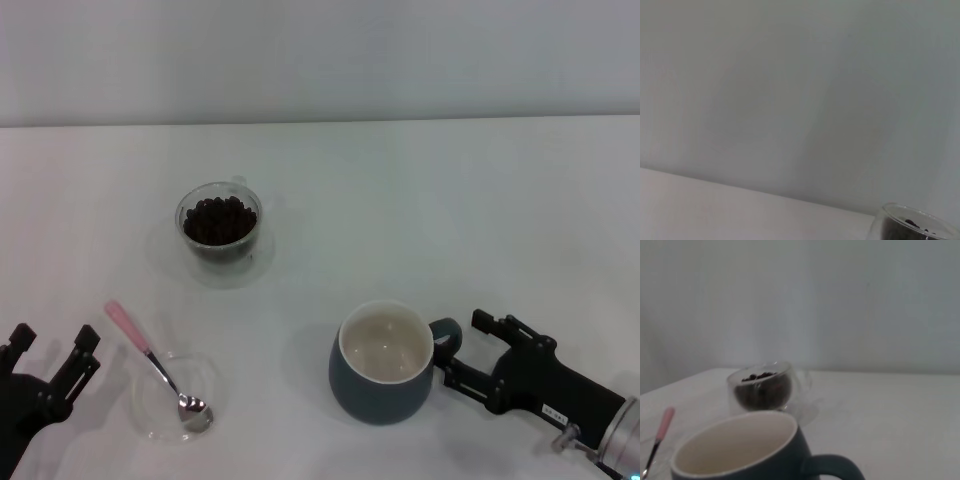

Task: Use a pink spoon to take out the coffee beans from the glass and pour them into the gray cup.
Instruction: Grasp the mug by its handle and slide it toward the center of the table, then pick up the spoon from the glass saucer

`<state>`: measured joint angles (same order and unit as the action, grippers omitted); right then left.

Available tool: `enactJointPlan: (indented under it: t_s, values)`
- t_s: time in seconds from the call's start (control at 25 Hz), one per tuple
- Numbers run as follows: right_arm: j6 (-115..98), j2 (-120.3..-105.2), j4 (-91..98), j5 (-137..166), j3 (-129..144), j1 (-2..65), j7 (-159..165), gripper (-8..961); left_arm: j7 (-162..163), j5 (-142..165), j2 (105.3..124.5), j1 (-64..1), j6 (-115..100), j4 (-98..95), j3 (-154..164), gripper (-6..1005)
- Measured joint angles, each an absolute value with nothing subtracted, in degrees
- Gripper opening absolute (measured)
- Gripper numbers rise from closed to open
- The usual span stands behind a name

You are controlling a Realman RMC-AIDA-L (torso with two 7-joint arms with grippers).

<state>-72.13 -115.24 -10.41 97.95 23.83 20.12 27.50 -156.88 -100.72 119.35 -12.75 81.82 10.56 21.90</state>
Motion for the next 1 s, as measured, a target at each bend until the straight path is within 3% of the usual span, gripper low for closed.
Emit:
enactJointPlan:
  t_s: [0.08, 0.28, 0.72, 1.0]
  values:
    - [-72.91, -115.20, -9.98, 97.95, 24.46, 19.58, 27.99, 767, -156.88, -100.75, 119.36, -12.74, 81.83, 10.54, 21.90, 861]
    - [-75.90, -114.82, -8.70, 97.95, 25.20, 17.51, 28.22, 852, -156.88, -101.00, 119.36, -12.74, 81.83, 10.55, 21.74, 861]
    - [-84.96, -114.49, 0.20, 96.33, 27.97, 11.51, 34.16, 852, -155.06, -104.22, 119.35, -11.97, 81.56, 10.72, 21.62, 860]
    - [-86.23, -114.91, -3.39, 94.07, 17.58, 12.07, 28.22, 852, -138.84, -104.05, 118.90, -12.14, 76.94, 8.19, 22.01, 860]
